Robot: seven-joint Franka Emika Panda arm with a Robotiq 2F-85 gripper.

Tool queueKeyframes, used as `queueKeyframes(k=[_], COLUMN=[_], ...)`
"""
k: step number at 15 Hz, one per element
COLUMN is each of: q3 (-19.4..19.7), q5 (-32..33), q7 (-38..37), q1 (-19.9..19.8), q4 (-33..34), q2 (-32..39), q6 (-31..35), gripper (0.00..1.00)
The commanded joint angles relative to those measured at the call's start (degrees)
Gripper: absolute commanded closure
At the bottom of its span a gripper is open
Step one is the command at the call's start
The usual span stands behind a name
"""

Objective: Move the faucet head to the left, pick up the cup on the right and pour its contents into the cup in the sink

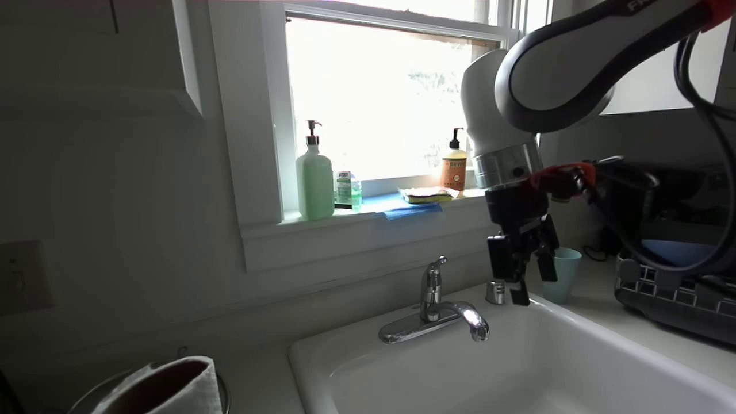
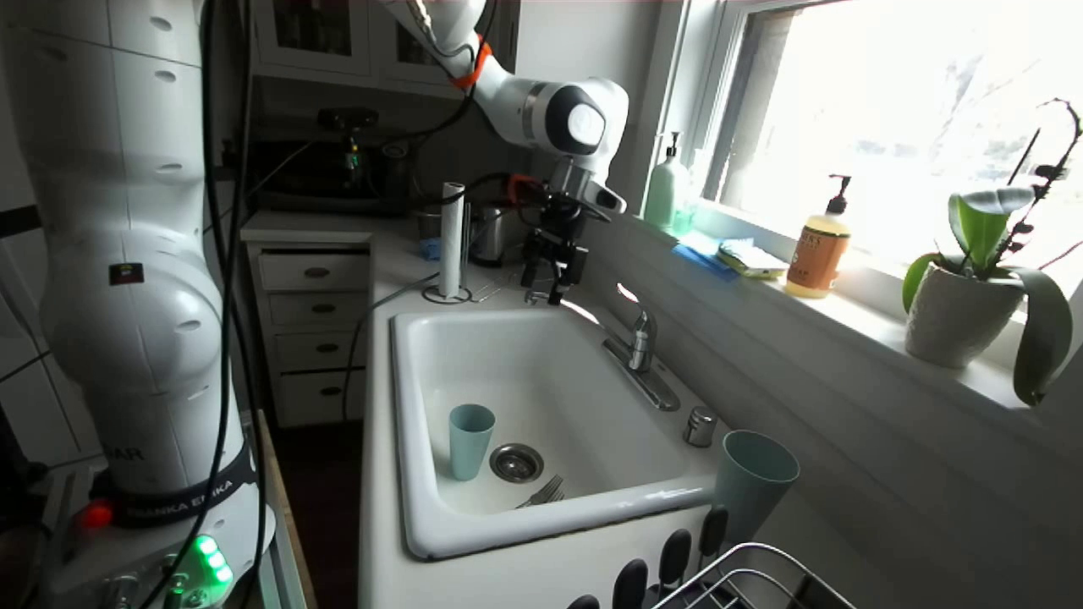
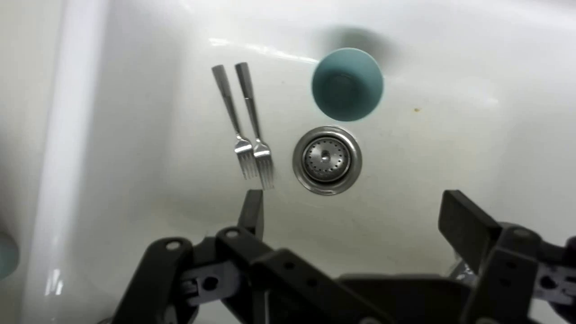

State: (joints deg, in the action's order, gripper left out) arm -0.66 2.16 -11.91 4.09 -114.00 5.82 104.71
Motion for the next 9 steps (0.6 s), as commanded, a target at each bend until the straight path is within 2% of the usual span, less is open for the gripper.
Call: queueKeyframes(k=[1,6,9], q3=[2.0,5.3,6.9], q5=[5.4,14.2,18.8], q7=[6.2,18.7,25.3], q1=[-3.2,-7.7,-9.8], q4=[0.5,4.4,6.5], q2=[-4.2,-5.2,-4.0], q6=[-4.6,-9.7,-10.5], gripper=[0.0,0.0,0.0])
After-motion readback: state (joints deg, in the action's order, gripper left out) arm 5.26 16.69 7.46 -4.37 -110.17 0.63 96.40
